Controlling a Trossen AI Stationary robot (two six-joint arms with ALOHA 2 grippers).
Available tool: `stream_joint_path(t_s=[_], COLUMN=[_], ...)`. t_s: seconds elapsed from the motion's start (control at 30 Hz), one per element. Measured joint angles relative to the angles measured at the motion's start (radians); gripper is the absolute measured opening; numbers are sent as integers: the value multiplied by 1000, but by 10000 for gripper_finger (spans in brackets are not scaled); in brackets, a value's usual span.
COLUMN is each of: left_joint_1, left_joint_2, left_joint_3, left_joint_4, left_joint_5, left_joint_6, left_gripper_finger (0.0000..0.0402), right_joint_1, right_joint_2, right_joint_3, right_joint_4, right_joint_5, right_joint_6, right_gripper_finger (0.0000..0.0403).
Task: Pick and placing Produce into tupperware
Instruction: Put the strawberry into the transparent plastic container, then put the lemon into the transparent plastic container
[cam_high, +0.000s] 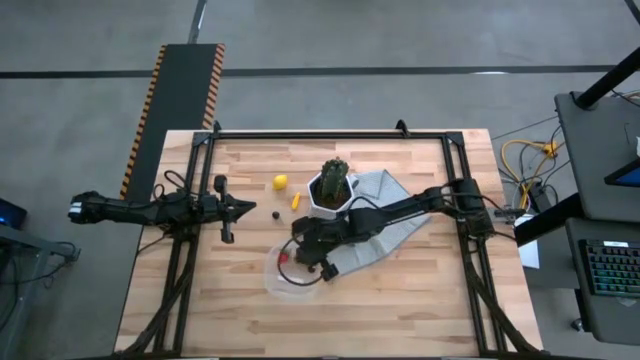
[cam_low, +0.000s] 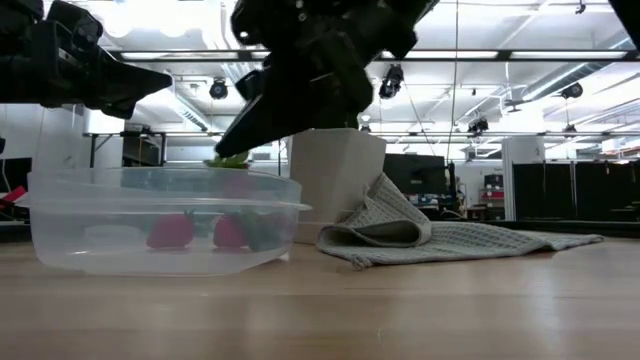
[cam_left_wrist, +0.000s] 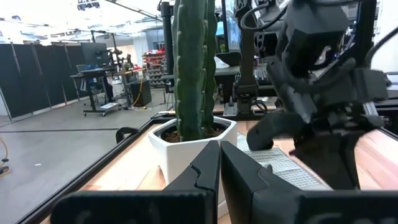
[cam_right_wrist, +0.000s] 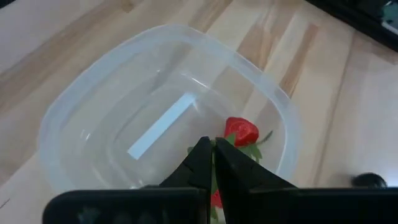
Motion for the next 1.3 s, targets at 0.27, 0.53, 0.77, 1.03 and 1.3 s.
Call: stream_joint_path(t_s=[0.27, 0.53, 0.77, 1.03, 1.3], left_joint_1=[0, 0, 0, 0, 0], left_joint_2=[2, 1, 3, 2, 2], left_joint_3=[0, 0, 0, 0, 0], left_joint_4=[0, -2, -2, -1, -2], left_joint_5=[0, 0, 0, 0, 1], left_joint_6=[0, 0, 0, 0, -2], left_gripper_finger=[0, 0, 0, 0, 0], right_joint_1=[-1, -2, -2, -2, -29], right_joint_2=[92, 115, 116, 114, -36], right_joint_3=[131, 176, 175, 175, 174], right_joint_4=[-50, -109, -108, -95, -146], right_joint_5=[-46, -45, -42, -39, -15], right_joint_6=[-11, 9, 10, 23, 104], right_gripper_finger=[8, 8, 18, 53, 68])
